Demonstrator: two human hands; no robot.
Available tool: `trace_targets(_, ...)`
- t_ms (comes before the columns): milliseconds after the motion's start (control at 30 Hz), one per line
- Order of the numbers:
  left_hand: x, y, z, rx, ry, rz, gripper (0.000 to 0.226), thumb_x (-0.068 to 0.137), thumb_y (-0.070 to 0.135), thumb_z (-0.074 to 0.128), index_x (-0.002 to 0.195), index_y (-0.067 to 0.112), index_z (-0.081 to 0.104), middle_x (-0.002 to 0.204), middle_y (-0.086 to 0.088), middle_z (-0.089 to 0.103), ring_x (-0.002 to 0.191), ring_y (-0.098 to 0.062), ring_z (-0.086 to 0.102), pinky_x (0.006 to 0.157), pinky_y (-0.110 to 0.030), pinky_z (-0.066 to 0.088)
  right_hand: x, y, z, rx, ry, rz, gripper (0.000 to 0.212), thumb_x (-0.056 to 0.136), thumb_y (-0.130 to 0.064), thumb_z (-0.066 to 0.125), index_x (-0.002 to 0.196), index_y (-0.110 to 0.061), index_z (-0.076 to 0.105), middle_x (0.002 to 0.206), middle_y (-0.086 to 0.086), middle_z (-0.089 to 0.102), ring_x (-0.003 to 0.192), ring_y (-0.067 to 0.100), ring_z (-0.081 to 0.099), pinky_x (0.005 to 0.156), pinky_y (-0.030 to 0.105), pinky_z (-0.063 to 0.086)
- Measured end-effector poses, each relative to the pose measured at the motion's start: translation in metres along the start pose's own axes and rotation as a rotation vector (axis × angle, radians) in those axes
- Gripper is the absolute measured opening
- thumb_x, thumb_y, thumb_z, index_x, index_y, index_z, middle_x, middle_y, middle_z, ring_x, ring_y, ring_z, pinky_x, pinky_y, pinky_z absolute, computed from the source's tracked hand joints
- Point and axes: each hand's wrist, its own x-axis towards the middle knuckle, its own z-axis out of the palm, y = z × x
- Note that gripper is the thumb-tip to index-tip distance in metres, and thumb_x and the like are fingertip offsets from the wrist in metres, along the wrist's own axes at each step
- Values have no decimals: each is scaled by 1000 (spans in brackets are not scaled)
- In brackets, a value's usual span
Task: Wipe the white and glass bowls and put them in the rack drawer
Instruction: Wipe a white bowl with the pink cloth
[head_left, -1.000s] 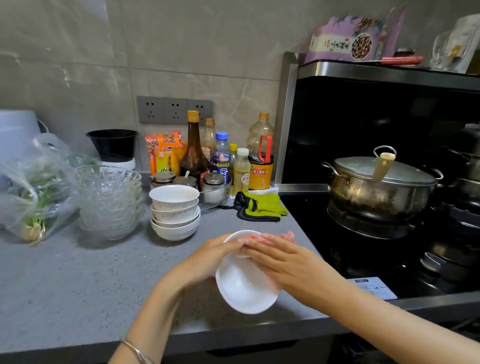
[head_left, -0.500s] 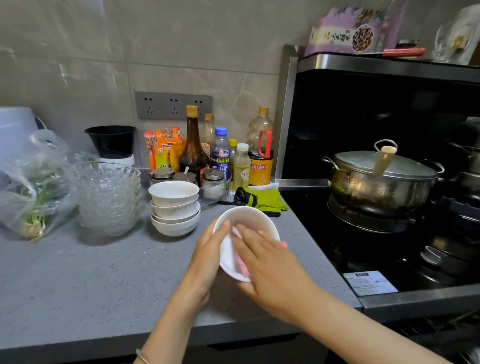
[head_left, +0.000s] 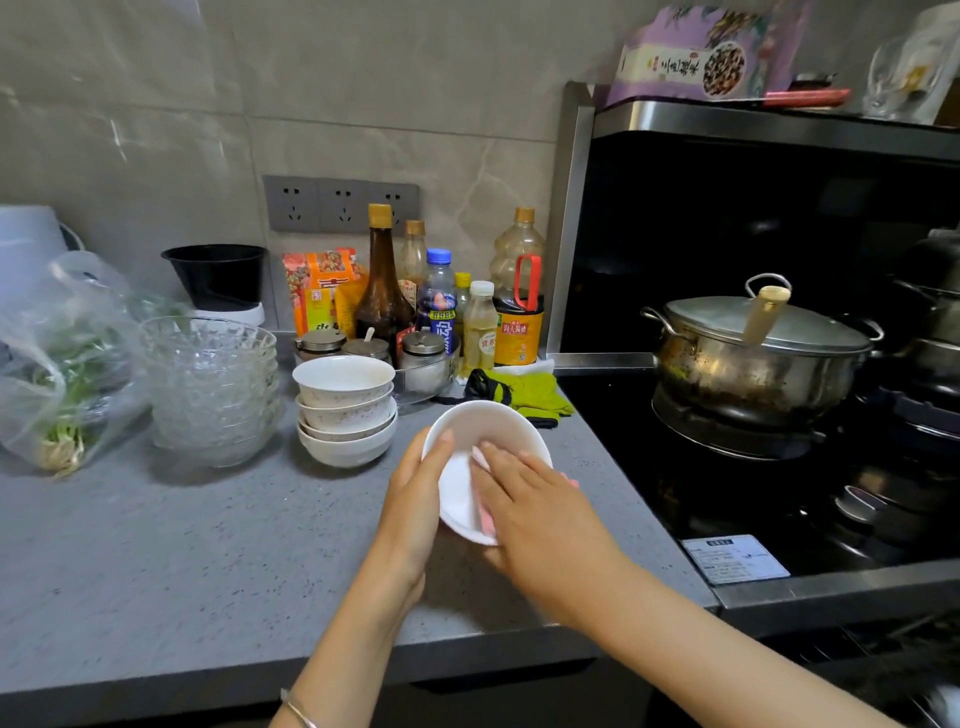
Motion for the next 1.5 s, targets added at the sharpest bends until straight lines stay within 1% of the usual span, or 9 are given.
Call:
trace_targets(100, 1, 3, -1, -29, 69, 21, 19, 98, 24, 45, 106, 25, 63, 108, -5, 68, 95, -16, 64, 74, -25, 51, 0, -10, -15, 127, 24, 43, 33, 47, -36, 87, 76, -33, 73, 87, -15, 72, 49, 12, 61, 38, 17, 29)
trace_targets(267, 1, 5, -5, -32, 32, -74, 30, 94, 37, 49, 116, 22, 62, 115, -10, 68, 102, -23, 64, 71, -30, 53, -1, 5, -23, 442, -28, -6, 34, 82, -7, 61, 107, -29, 69, 103, -7, 72, 89, 27, 66, 65, 41, 55)
trace_targets(367, 2, 10, -7, -34, -116, -115, 53, 83, 59, 46, 122, 25, 60, 114, -8, 69, 101, -21, 66, 75, -35, 53, -1, 15, -25, 603, -27, 31, 19, 90, -18, 60, 82, -35, 62, 77, -11, 66, 73, 21, 57, 65, 37, 50)
trace_targets(533, 9, 16, -10, -268, -290, -307, 75, 88, 70, 24, 127, 16, 58, 124, -19, 63, 117, -32, 57, 99, -50, 44, 7, 20, -52, 1222, 58, 243, 21, 90, -15, 66, 78, 3, 65, 66, 4, 57, 61, 9, 47, 58, 22, 37)
trace_targets(633, 11, 13, -10, -421, -291, -406, 72, 90, 68, 27, 123, 14, 61, 121, -19, 65, 119, -37, 56, 109, -56, 34, 10, 21, -66, 1436, 90, 386, 7, 87, -12, 64, 85, -17, 69, 56, -12, 63, 49, -3, 51, 42, 12, 32)
trace_targets(900, 5, 17, -14, -419, -276, -290, 53, 88, 59, 41, 118, 21, 64, 118, -10, 68, 107, -25, 62, 92, -43, 49, 15, 35, -62, 1675, 96, 644, 64, 61, -51, 80, 91, 2, 65, 36, -2, 43, 30, 12, 30, 42, 24, 24)
trace_targets(1167, 4, 26, -13, -668, -231, -293, 45, 76, 43, 56, 91, 7, 77, 103, -10, 73, 84, -16, 72, 75, -36, 58, 11, 36, -61, 1761, -18, 723, 37, 82, -44, 65, 52, -23, 64, 40, 6, 38, 44, 18, 28, 43, 20, 31)
trace_targets(1367, 7, 24, -6, -621, -88, -252, 48, 80, 45, 55, 109, 8, 66, 106, -9, 73, 85, -14, 72, 77, -39, 56, 13, 36, -60, 1694, 165, 731, 40, 75, -48, 73, 107, -25, 69, 86, 34, 62, 59, 40, 49, 54, 29, 38)
trace_targets(1500, 8, 22, 1, -613, -57, -218, 46, 92, 45, 45, 115, 9, 63, 109, -10, 72, 94, -16, 70, 86, -41, 55, 20, 31, -63, 1496, 497, 564, 40, 92, -38, 60, 130, -29, 54, 102, -8, 73, 93, 13, 69, 73, 19, 53)
